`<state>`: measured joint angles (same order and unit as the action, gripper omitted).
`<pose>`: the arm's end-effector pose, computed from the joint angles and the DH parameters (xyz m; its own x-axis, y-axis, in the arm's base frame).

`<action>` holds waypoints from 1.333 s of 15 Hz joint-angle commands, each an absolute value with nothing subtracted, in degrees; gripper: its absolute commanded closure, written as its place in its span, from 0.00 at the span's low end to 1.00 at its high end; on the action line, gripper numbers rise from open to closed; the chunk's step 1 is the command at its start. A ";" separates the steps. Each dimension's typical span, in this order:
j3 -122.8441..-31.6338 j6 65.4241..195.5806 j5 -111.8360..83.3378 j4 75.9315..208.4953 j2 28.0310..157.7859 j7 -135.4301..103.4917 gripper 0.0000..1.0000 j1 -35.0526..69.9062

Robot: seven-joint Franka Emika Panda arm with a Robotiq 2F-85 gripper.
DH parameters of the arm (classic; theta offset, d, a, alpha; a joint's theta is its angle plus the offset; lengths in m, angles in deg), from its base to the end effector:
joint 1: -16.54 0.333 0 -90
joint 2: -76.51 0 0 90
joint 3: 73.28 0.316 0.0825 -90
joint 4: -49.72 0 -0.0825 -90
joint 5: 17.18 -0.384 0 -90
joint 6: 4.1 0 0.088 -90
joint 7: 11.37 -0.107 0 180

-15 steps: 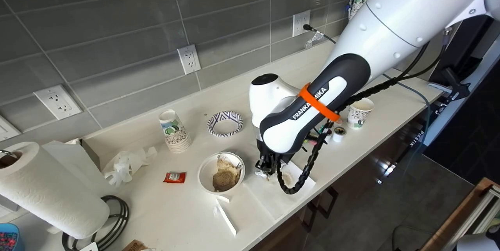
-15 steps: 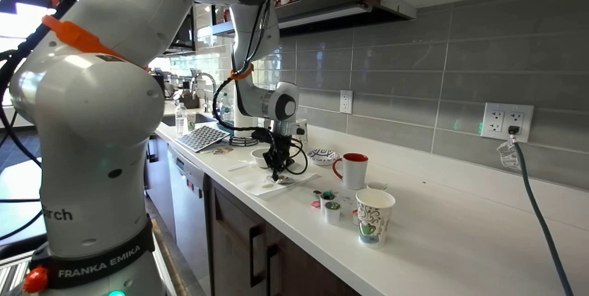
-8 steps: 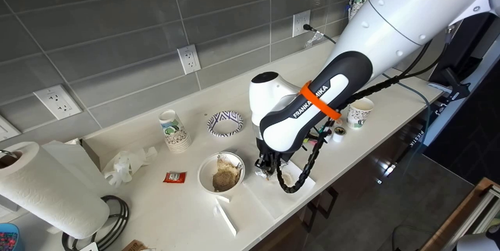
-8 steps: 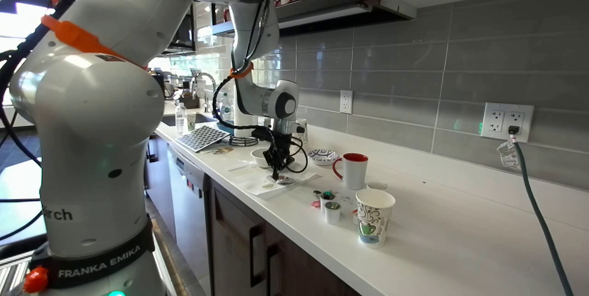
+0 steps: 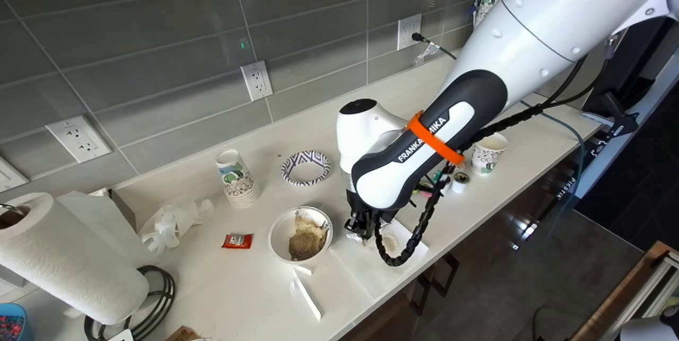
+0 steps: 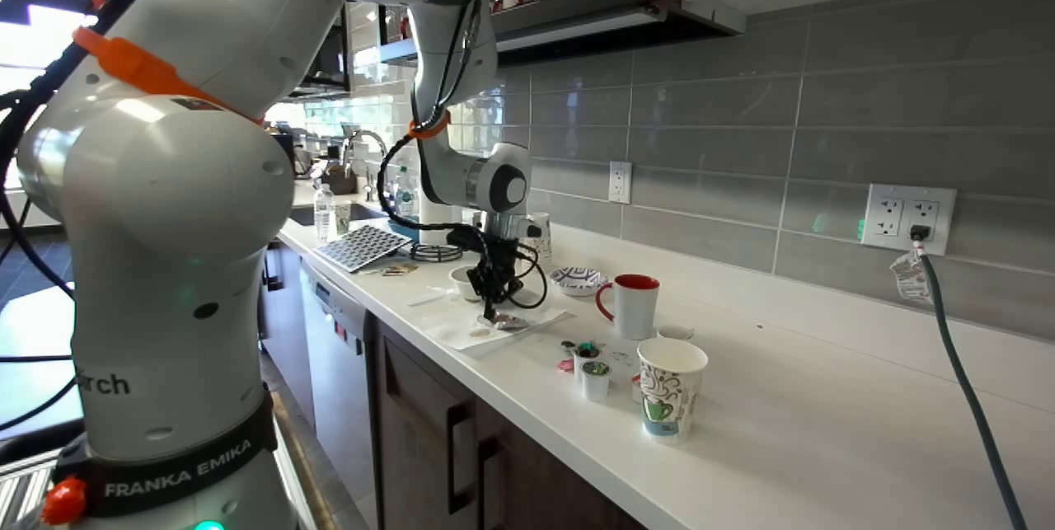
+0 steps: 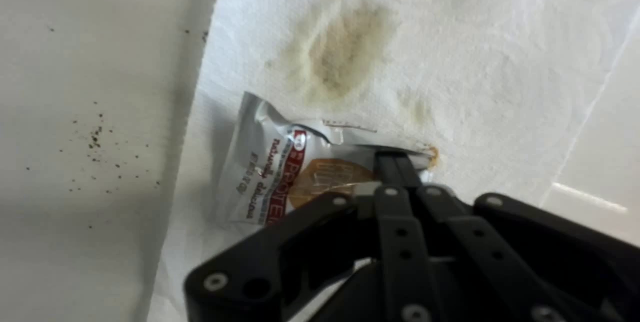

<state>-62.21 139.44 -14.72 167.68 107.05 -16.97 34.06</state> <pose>0.5111 0.2796 0.1703 0.9112 0.4037 -0.0819 0.3991 -0.9144 -0.0672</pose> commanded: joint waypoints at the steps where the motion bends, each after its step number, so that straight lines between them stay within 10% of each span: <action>1: -62.32 138.49 -15.44 168.30 107.03 -17.65 1.00 34.13; 20: -67.50 139.48 -12.57 164.66 112.82 -23.14 1.00 35.97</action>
<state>-64.57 139.45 -15.09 166.17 108.51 -20.06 34.46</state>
